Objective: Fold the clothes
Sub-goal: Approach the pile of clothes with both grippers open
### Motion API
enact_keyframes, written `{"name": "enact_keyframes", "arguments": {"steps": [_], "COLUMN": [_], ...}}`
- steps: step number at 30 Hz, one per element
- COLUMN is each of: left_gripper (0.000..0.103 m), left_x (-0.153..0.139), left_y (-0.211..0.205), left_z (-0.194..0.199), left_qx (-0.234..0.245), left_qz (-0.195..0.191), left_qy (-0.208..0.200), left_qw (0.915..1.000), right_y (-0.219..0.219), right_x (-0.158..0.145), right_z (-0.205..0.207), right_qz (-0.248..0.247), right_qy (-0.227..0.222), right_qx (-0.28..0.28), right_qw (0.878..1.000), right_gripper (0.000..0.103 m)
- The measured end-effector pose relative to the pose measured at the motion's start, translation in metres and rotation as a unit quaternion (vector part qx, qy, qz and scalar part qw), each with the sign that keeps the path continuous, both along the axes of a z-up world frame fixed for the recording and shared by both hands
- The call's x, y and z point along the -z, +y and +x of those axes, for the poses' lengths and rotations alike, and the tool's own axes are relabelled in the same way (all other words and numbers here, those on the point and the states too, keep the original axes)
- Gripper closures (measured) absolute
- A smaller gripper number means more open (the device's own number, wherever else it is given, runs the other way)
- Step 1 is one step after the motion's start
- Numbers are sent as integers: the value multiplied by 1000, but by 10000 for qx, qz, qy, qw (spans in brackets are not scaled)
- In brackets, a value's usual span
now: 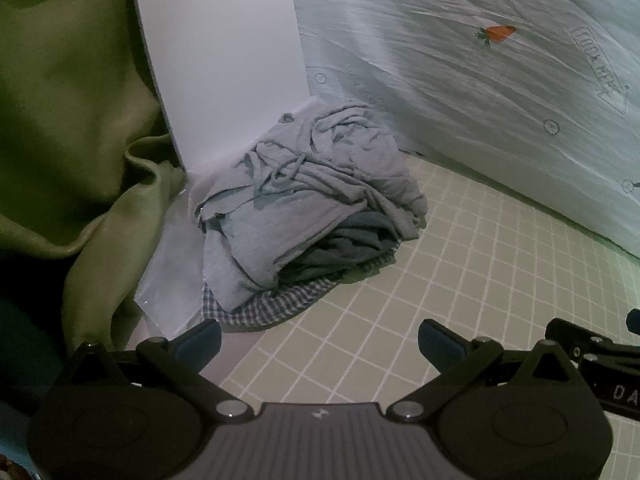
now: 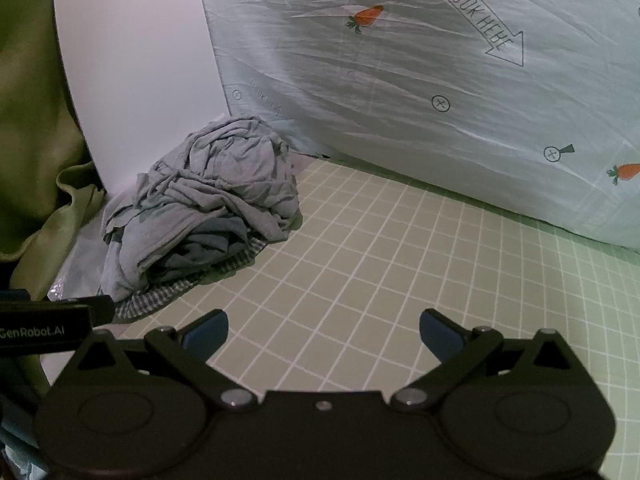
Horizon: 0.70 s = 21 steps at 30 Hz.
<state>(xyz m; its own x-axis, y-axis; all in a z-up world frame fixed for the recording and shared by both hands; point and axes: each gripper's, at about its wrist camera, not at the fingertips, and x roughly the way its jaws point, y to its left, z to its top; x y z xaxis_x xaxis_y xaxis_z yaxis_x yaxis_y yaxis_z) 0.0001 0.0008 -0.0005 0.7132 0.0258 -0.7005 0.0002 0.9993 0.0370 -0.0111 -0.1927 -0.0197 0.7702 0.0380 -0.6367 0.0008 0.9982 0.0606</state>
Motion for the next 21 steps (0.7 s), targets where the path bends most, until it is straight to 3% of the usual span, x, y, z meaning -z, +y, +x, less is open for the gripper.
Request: {"name": "enact_keyframes", "arguments": {"steps": [21], "left_gripper": [0], "left_x": [4], "left_y": [-13], "left_z": [2], "left_qx": [-149], "left_qz": [84], "left_qy": [56], "left_qw": [9998], "right_y": [-4], "right_x": [7], "right_z": [3], "right_qz": [13], "right_qy": [89], "right_qx": [-88], "right_qw": [9999], "right_gripper": [0]}}
